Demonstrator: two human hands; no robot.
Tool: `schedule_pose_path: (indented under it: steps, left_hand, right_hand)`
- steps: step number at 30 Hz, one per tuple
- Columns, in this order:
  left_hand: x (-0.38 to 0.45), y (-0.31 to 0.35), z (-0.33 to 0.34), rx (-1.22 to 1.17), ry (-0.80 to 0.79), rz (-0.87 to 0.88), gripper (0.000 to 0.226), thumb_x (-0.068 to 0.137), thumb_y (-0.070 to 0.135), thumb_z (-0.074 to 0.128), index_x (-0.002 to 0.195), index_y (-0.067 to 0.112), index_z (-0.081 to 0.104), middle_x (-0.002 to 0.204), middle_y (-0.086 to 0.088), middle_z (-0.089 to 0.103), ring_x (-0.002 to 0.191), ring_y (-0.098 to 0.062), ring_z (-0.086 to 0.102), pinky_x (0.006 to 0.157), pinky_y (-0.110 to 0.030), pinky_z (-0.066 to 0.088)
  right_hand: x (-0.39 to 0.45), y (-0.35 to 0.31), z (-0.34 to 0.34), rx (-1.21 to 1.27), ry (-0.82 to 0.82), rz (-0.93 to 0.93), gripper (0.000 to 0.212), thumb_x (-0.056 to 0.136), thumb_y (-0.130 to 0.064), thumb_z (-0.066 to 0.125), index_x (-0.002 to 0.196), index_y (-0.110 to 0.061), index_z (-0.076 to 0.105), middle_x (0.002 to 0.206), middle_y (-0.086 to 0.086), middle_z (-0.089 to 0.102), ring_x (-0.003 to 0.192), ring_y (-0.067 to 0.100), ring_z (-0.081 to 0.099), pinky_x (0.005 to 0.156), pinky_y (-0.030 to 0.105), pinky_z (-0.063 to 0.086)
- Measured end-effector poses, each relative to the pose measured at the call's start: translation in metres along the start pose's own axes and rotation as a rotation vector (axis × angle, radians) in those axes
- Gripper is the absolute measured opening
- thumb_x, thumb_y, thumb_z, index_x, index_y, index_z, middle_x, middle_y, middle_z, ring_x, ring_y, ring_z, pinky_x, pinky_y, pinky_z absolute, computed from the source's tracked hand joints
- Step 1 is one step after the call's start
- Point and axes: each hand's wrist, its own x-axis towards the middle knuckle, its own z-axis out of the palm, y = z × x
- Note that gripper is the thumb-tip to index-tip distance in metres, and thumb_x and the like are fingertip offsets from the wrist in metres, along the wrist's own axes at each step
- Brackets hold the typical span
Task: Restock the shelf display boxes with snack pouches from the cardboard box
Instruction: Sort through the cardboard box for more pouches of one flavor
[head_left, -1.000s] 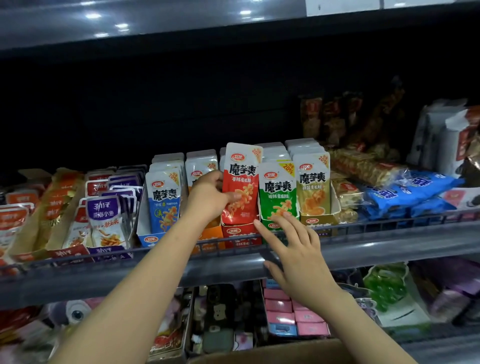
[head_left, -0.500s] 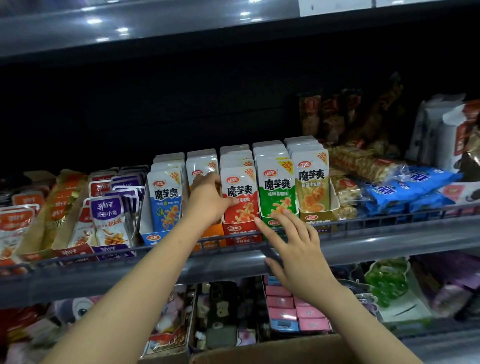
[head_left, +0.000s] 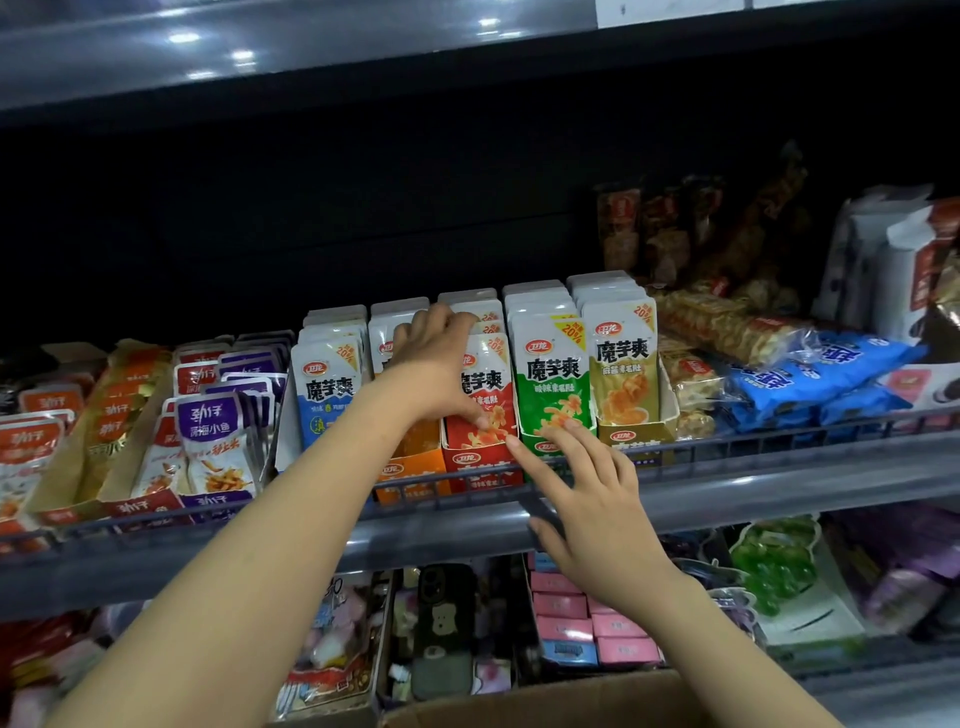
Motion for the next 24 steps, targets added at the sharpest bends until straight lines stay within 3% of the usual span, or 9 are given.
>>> schedule_pose_path:
  steps: [5,9,14,17,20,24]
  left_hand:
    - [0.004,0.008,-0.006,0.039,-0.087,0.012,0.117,0.052,0.042,0.09,0.143,0.018,0.02,0.147,-0.005,0.032,0.136,-0.028,0.029,0.105,-0.04,0.034]
    - [-0.001,0.015,-0.006,0.068,-0.043,0.023,0.11,0.056,0.04,0.088,0.141,0.021,0.022,0.137,-0.005,0.045,0.127,-0.031,0.038,0.097,-0.04,0.037]
    - [0.0,0.008,-0.003,0.087,0.174,0.065,0.102,0.063,0.041,0.084,0.144,0.023,0.025,0.145,-0.002,0.036,0.134,-0.025,0.03,0.107,-0.037,0.025]
    - [-0.001,0.004,0.004,0.063,0.15,0.09,0.111,0.063,0.039,0.085,0.149,0.03,0.014,0.148,-0.003,0.024,0.137,-0.025,0.021,0.109,-0.038,0.023]
    - [-0.002,-0.001,0.009,-0.106,0.137,0.124,0.115,0.068,0.039,0.082,0.151,0.036,0.002,0.154,0.003,0.008,0.143,-0.021,0.009,0.114,-0.042,0.021]
    - [-0.001,-0.009,0.014,-0.292,0.16,0.136,0.082,0.09,0.041,0.058,0.151,0.037,0.003,0.158,0.011,-0.007,0.146,-0.014,-0.003,0.119,-0.044,0.014]
  right_hand:
    - [0.0,0.0,0.001,-0.005,-0.005,0.003,0.086,0.068,-0.037,0.077,0.144,-0.028,0.037,0.137,0.009,0.046,0.134,0.028,0.03,0.103,0.041,0.02]
    - [0.0,-0.001,0.0,0.007,0.004,0.01,0.086,0.067,-0.035,0.078,0.143,-0.029,0.038,0.135,0.008,0.047,0.132,0.027,0.031,0.103,0.041,0.02]
    - [0.001,-0.002,0.001,0.029,0.016,0.021,0.082,0.068,-0.032,0.076,0.141,-0.029,0.039,0.134,0.007,0.048,0.132,0.026,0.031,0.103,0.04,0.021]
    - [0.001,-0.002,0.001,0.024,0.008,0.02,0.083,0.068,-0.032,0.076,0.142,-0.029,0.038,0.134,0.007,0.048,0.132,0.026,0.031,0.103,0.04,0.02]
    - [0.001,-0.002,0.001,0.017,-0.003,0.018,0.083,0.068,-0.033,0.077,0.142,-0.029,0.038,0.135,0.007,0.048,0.132,0.026,0.031,0.104,0.04,0.02]
    - [0.0,0.0,0.0,0.003,-0.018,0.002,0.083,0.069,-0.032,0.076,0.143,-0.027,0.038,0.137,0.007,0.047,0.134,0.027,0.03,0.104,0.041,0.02]
